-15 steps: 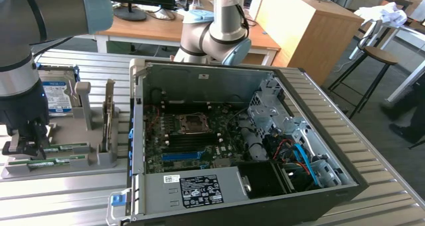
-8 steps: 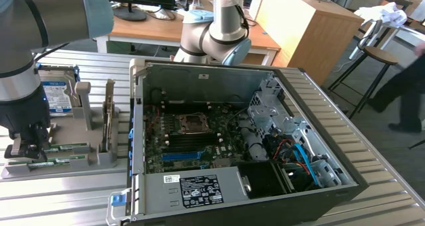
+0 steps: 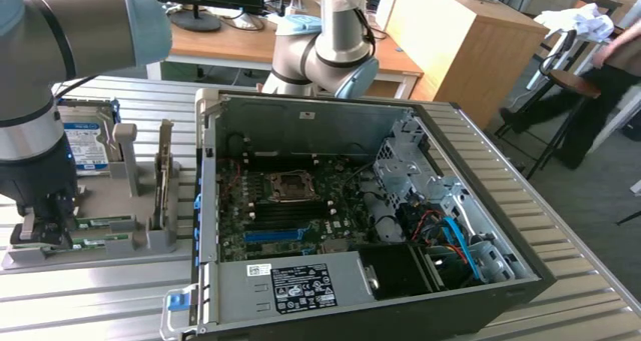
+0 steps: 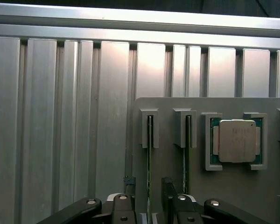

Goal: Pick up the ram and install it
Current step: 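Pick up the ram and move it above insertion slot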

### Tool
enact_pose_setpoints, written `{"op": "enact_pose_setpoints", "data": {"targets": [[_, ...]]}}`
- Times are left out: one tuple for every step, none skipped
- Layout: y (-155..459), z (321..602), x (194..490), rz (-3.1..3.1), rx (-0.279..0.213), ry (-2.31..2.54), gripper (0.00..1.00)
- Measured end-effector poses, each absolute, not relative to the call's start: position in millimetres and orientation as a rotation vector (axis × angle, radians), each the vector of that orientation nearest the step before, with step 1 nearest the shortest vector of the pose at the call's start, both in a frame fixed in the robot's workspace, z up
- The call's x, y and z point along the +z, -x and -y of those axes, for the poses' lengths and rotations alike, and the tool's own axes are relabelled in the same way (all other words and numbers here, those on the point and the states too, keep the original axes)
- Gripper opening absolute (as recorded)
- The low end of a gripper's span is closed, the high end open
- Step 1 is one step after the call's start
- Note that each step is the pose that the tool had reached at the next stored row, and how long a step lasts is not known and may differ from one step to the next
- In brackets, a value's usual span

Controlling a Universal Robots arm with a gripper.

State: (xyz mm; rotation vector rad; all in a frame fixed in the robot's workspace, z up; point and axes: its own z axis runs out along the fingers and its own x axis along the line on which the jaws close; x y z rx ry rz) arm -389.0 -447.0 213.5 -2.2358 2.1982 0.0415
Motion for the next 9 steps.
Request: {"op": "enact_pose_setpoints", "data": {"targets": [[389.0, 447.0, 212.2, -2.198, 0.042, 2.236, 0.36], [389.0, 447.0, 211.1, -2.198, 0.041, 2.236, 0.36], [389.0, 447.0, 210.1, -2.198, 0.041, 2.236, 0.36], [389.0, 447.0, 209.6, -2.198, 0.041, 2.236, 0.36], [389.1, 447.0, 209.6, -2.198, 0.042, 2.236, 0.36], [389.1, 447.0, 209.6, -2.198, 0.042, 2.236, 0.36], [389.0, 447.0, 209.5, -2.198, 0.042, 2.236, 0.36], [389.0, 447.0, 209.5, -2.198, 0.041, 2.236, 0.36], [388.8, 446.9, 209.3, -2.198, 0.041, 2.235, 0.36]]}}
